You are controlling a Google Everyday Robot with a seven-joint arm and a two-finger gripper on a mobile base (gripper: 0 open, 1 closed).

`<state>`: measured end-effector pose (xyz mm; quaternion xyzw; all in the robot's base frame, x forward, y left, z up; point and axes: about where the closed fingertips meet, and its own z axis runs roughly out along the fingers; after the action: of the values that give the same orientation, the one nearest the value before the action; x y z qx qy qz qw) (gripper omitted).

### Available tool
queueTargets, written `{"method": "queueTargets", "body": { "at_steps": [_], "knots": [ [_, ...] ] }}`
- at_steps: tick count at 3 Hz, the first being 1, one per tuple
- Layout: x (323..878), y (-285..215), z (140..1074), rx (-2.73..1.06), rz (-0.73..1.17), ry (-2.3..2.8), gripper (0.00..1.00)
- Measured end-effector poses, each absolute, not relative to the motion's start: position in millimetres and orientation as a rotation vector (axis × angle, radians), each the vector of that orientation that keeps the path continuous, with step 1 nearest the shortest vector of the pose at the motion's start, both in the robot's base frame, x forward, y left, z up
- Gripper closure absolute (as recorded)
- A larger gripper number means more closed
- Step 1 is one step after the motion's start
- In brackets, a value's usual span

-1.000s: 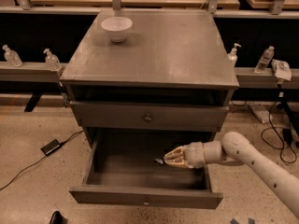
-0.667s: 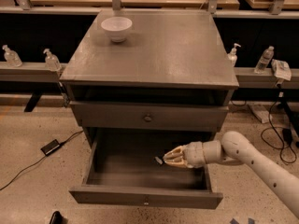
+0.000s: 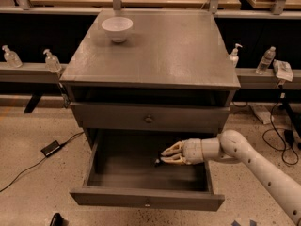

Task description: Place rxbar blueberry into middle drawer

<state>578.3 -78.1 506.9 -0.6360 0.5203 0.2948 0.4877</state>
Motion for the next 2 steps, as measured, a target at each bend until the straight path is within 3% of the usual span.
{"method": "queueTargets", "body": {
  "at_steps": [1, 2],
  "knots": [
    [577.6, -75.7, 506.9, -1.557, 0.711, 1.247, 0.07],
    [576.8, -74.2, 506.4, -1.556, 0.718, 1.25, 0.0]
  ]
}}
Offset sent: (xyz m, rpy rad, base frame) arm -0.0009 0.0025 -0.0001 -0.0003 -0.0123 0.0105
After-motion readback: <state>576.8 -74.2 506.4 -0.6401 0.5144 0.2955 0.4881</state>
